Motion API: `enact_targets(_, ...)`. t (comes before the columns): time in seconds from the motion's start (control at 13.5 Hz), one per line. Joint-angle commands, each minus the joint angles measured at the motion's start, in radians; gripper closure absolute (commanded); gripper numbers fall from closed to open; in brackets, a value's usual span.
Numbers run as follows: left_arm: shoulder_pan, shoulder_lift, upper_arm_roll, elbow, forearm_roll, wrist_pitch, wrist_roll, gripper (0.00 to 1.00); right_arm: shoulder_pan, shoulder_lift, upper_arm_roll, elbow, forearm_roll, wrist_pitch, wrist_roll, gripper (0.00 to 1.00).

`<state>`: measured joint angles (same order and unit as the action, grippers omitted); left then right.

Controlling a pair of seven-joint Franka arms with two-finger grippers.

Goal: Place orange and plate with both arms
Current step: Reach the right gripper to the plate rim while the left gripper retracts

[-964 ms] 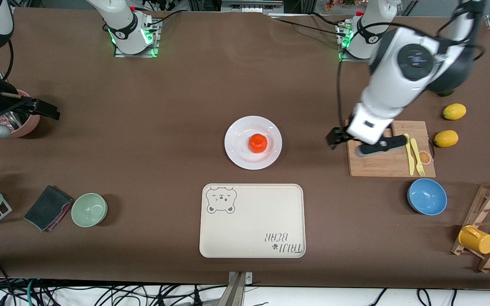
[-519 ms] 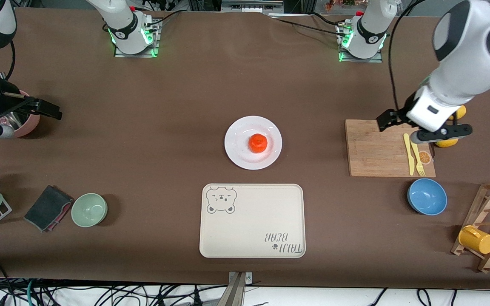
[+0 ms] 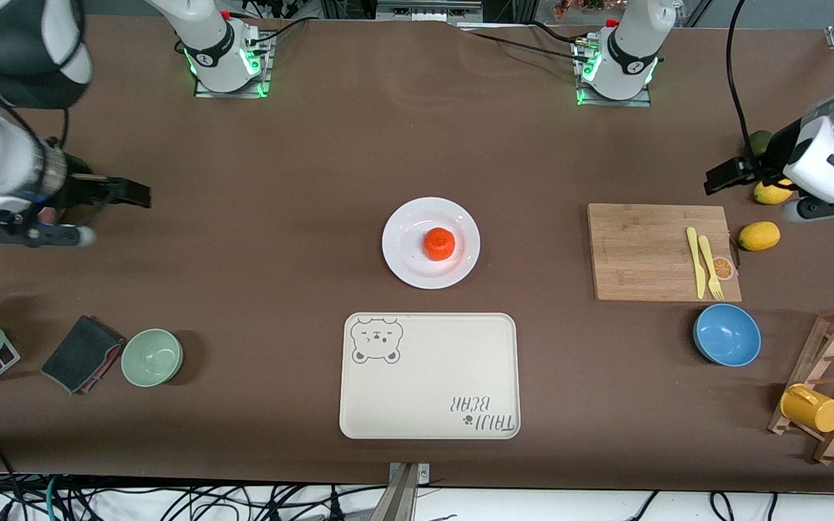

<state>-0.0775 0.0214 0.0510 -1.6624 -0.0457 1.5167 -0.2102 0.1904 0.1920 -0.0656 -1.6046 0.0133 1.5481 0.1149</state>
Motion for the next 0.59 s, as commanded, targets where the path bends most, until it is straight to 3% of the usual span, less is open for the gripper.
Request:
enact_targets(0.0,0.008,0.018,0.004,0.029,-0.037,-0.044,0.014,0.00,0.101,0.094,0.001,0.003,0.069,0.021,0.034,0.00)
enact_targets(0.37,-0.007,0.061,0.004,0.104,-0.033,-0.064,0.005,0.00,0.253,0.306,0.003,0.000,0.236,0.382,0.199,0.00)
enact_targets(0.52,-0.004,0.066,0.004,0.110,-0.031,-0.066,0.006,0.00,0.283,0.360,0.004,-0.004,0.344,0.489,0.227,0.00)
